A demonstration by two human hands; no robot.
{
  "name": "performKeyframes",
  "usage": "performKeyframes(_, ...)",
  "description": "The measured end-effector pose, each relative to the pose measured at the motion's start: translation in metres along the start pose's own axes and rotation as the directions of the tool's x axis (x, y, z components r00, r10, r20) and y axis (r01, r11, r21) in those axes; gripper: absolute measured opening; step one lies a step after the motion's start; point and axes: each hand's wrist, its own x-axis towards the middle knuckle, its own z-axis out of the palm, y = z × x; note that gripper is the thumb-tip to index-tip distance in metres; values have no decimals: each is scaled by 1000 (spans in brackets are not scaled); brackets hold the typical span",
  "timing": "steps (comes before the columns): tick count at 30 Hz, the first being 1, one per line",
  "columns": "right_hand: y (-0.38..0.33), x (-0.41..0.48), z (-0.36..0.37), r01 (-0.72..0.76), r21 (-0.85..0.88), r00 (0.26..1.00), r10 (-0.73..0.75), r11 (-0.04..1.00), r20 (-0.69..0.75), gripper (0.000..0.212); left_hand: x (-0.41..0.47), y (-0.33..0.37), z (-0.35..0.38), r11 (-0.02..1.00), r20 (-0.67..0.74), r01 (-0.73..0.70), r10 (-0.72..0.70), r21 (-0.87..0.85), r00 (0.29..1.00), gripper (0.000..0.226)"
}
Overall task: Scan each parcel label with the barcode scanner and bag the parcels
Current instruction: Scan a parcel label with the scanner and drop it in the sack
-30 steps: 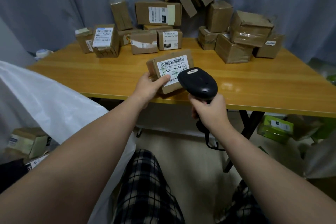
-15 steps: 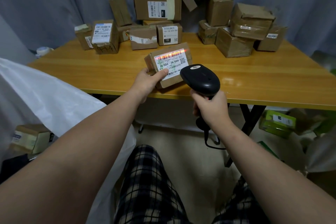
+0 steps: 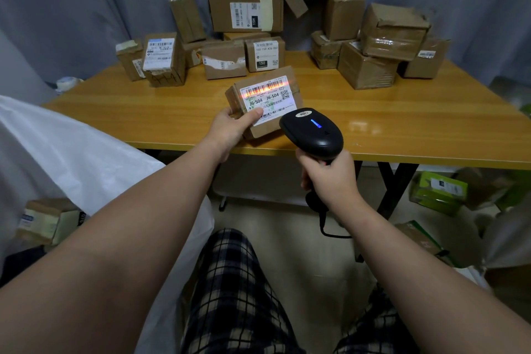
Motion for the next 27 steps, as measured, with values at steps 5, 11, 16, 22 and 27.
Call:
performKeyframes(5,0,-1,1,-11,2,1000,11,1000,8,12,1,-1,-1,1000,3,8,-8,-2,1000,50)
performKeyframes(11,-5,2,1,-3,17,1000,2,1000,19,18,-1,-3,1,999,4,-33,33,-9,999,62)
performKeyframes(16,-12,8,10,0,6,1000,-1,1000,30,23,-7,-6,-8,997,-59,-81,80,-19,995,62)
performKeyframes(22,-36,6,49,30,98,987,-45,995,156,17,-43,3,-47,977,-185,-211,200,-37,962,51)
performKeyframes(27,-39,-3,105,28,156,951,-74,987,299,19,-111,-31,-112,965,-430,-261,232,-9,872,57)
